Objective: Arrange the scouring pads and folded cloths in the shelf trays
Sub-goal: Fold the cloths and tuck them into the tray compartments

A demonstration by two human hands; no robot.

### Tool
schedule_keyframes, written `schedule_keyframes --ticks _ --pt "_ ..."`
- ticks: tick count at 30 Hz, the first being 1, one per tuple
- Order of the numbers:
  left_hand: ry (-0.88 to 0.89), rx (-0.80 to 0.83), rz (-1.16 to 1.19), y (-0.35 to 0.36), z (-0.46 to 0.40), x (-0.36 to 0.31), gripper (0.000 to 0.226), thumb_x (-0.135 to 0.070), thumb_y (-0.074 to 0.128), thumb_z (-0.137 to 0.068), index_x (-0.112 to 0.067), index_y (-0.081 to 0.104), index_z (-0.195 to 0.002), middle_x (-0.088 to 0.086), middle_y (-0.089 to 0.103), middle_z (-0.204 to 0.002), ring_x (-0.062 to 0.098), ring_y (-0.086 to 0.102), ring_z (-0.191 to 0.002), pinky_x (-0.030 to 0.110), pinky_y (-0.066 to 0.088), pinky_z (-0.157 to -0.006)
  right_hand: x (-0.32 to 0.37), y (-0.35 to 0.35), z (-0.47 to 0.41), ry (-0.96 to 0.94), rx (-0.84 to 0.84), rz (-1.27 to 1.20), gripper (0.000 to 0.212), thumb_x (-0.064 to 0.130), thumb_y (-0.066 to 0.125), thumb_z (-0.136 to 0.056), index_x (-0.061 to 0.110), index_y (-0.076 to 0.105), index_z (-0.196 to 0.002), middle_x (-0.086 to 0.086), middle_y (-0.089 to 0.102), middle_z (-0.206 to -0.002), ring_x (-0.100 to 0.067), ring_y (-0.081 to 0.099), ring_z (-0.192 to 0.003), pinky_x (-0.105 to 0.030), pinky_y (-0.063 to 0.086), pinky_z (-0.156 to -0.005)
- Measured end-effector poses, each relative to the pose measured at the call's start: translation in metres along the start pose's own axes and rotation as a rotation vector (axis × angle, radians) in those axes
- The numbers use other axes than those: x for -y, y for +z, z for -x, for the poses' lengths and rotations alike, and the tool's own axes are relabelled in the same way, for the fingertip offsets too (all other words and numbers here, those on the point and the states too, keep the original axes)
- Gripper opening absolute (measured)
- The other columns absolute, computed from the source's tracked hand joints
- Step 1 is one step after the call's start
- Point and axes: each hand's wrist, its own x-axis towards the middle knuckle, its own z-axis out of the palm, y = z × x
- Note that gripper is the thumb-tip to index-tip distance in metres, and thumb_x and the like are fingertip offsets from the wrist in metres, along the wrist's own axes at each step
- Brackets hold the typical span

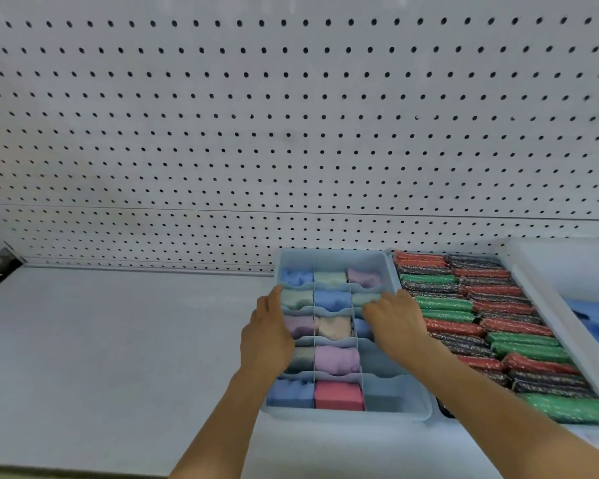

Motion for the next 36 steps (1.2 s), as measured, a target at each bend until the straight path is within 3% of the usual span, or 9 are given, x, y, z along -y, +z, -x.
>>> schedule_keyframes --ticks 8,11,16,20,24,26,30,33,36 --pt "0.022 -0.036 -0.022 0.003 0.000 0.004 0.071 -0.013 0.056 -0.090 -0.022 0.021 -0.150 0.009 0.036 -0.145 0.029 0.047 -0.119 0.042 0.047 -0.094 -0.015 0.005 0.014 -0.059 -0.119 -0.200 0.029 0.019 0.054 -0.088 0.021 0.060 -0.117 0.000 0.063 -0.119 -0.022 0.049 -0.117 -0.034 0.030 -0.094" --pt "0.134 -0.193 -0.278 0.008 -0.002 0.001 0.072 -0.018 0.072 -0.078 -0.009 0.040 -0.143 0.019 0.042 -0.145 0.039 0.041 -0.132 0.057 0.039 -0.102 -0.039 0.004 0.035 -0.045 -0.384 -0.449 0.029 0.019 0.061 -0.084 0.024 0.068 -0.111 0.002 0.069 -0.108 -0.026 0.057 -0.107 -0.039 0.037 -0.091" --pt "0.398 -0.207 -0.003 0.037 0.005 -0.080 0.057 -0.027 0.063 -0.082 -0.004 0.051 -0.132 0.020 0.052 -0.135 0.041 0.049 -0.124 0.054 0.042 -0.103 -0.127 0.007 0.075 0.262 -0.743 -0.673 0.014 0.022 0.064 -0.089 0.020 0.073 -0.098 0.003 0.072 -0.092 -0.023 0.062 -0.088 -0.039 0.043 -0.081" --pt "0.568 -0.043 0.159 0.063 0.018 -0.164 0.052 -0.027 0.061 -0.093 -0.016 0.043 -0.141 0.005 0.041 -0.146 0.023 0.034 -0.135 0.037 0.028 -0.112 -0.221 0.041 0.099 0.599 -0.662 -0.811 0.022 0.014 0.062 -0.088 0.018 0.070 -0.108 0.001 0.070 -0.100 -0.023 0.061 -0.094 -0.039 0.048 -0.087" --pt "0.693 0.094 0.068 0.089 0.027 -0.219 0.049 -0.037 0.052 -0.097 -0.024 0.040 -0.143 -0.005 0.032 -0.153 0.015 0.021 -0.143 0.031 0.015 -0.119 -0.286 0.102 0.105 0.655 -0.003 -0.497 0.051 0.025 0.063 -0.086 0.025 0.046 -0.134 -0.005 0.053 -0.130 -0.029 0.045 -0.120 -0.041 0.043 -0.095" --pt "0.687 0.175 0.005 0.097 0.027 -0.231 0.050 -0.041 0.050 -0.098 -0.027 0.039 -0.144 -0.008 0.029 -0.153 0.014 0.020 -0.144 0.033 0.013 -0.120 -0.295 0.125 0.105 0.574 0.156 -0.348 0.047 0.037 0.058 -0.090 0.031 0.042 -0.135 -0.002 0.048 -0.131 -0.026 0.041 -0.122 -0.040 0.041 -0.095" --pt "0.608 0.288 0.028 0.103 0.029 -0.236 0.049 -0.042 0.052 -0.096 -0.031 0.040 -0.143 -0.012 0.036 -0.148 0.012 0.027 -0.138 0.030 0.020 -0.117 -0.309 0.144 0.097 0.600 0.094 -0.338 0.028 0.030 0.051 -0.092 0.029 0.061 -0.119 0.000 0.058 -0.123 -0.023 0.050 -0.119 -0.034 0.040 -0.092" --pt "0.573 0.293 0.105 0.098 0.030 -0.238 0.045 -0.039 0.054 -0.096 -0.031 0.044 -0.139 -0.014 0.040 -0.145 0.006 0.031 -0.135 0.022 0.020 -0.111 -0.319 0.131 0.093 0.654 -0.162 -0.724 0.013 0.023 0.056 -0.086 0.016 0.067 -0.083 -0.006 0.064 -0.085 -0.029 0.062 -0.086 -0.032 0.043 -0.070" --pt "0.555 0.268 0.266 0.084 0.032 -0.251 0.046 -0.043 0.053 -0.096 -0.035 0.042 -0.140 -0.019 0.040 -0.145 -0.006 0.034 -0.127 0.018 0.024 -0.106 -0.313 0.089 0.102 0.504 -0.393 -1.159 0.026 0.012 0.061 -0.084 0.003 0.048 -0.063 -0.005 0.042 -0.058 -0.016 0.039 -0.060 -0.030 0.029 -0.057"
